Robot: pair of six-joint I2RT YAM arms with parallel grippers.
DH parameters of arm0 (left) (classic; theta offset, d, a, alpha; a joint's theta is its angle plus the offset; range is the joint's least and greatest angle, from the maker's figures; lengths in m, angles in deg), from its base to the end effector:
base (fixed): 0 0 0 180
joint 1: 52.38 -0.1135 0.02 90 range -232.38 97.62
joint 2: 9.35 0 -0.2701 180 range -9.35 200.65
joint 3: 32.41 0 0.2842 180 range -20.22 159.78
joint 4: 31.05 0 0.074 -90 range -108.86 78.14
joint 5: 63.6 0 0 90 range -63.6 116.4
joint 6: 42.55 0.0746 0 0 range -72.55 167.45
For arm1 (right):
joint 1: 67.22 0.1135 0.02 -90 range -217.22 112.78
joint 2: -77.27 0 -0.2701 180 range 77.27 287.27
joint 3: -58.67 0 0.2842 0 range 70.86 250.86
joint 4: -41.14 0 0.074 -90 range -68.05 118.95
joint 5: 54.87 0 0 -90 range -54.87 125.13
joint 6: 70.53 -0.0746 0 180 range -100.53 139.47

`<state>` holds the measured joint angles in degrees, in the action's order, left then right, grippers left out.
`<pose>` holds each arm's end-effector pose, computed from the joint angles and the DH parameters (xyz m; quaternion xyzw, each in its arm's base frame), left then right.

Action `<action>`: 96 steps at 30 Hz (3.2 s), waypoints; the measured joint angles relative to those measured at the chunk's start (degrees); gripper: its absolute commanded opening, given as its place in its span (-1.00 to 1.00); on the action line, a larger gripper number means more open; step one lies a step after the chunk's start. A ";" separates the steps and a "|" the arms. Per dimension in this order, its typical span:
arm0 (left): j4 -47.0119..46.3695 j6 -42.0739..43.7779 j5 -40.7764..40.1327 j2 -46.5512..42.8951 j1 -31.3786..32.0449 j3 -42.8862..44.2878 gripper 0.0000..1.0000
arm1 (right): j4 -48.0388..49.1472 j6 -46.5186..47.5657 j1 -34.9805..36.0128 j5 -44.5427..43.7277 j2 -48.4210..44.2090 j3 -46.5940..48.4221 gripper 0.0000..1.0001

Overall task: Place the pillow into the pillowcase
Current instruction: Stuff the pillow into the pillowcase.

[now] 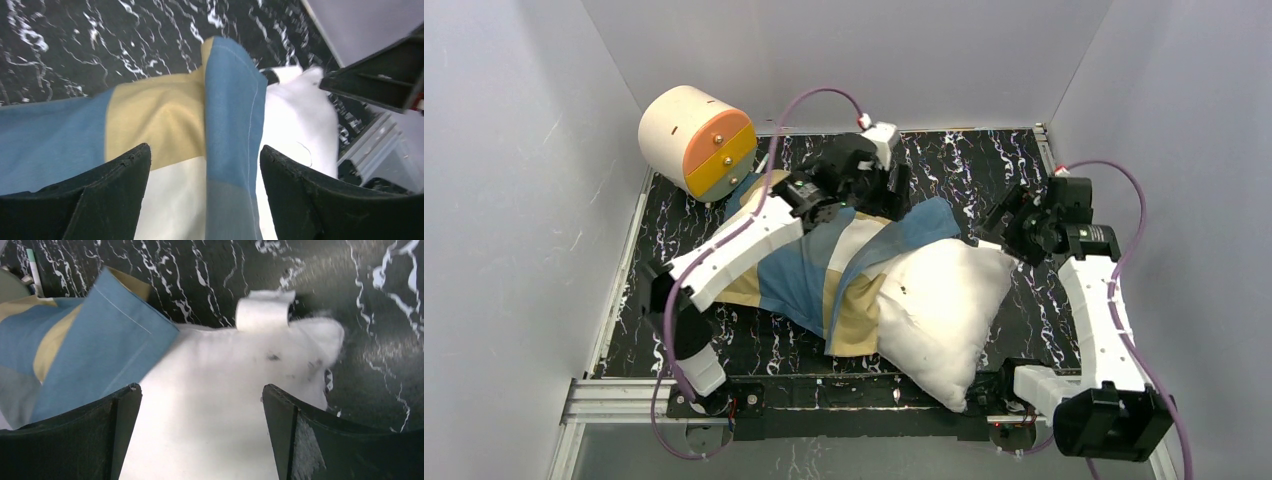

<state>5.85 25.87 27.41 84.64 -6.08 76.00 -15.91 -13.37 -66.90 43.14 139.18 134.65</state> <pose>0.3109 -0.3272 0.3969 0.1827 0.8110 -0.3163 0.4569 0.2766 0.0119 0.3201 0.2294 0.8860 0.1749 0.3631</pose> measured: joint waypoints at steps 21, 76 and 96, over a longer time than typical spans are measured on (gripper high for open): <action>3.52 1.01 -4.61 15.28 8.28 12.50 -1.00 | 9.16 -8.31 -4.15 11.93 -23.96 -32.74 0.25; 2.89 -10.95 -7.43 -18.53 15.58 -25.94 0.05 | -23.21 -13.25 -4.00 8.46 -29.55 -15.04 0.83; -6.34 -21.81 -0.31 -8.37 34.62 -17.53 -1.00 | -6.14 -36.22 -3.93 17.00 -52.92 -36.50 -0.02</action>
<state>-0.49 4.06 27.11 76.27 28.54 58.47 -22.05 -49.58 -70.83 60.15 86.26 98.14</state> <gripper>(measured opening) 0.012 0.495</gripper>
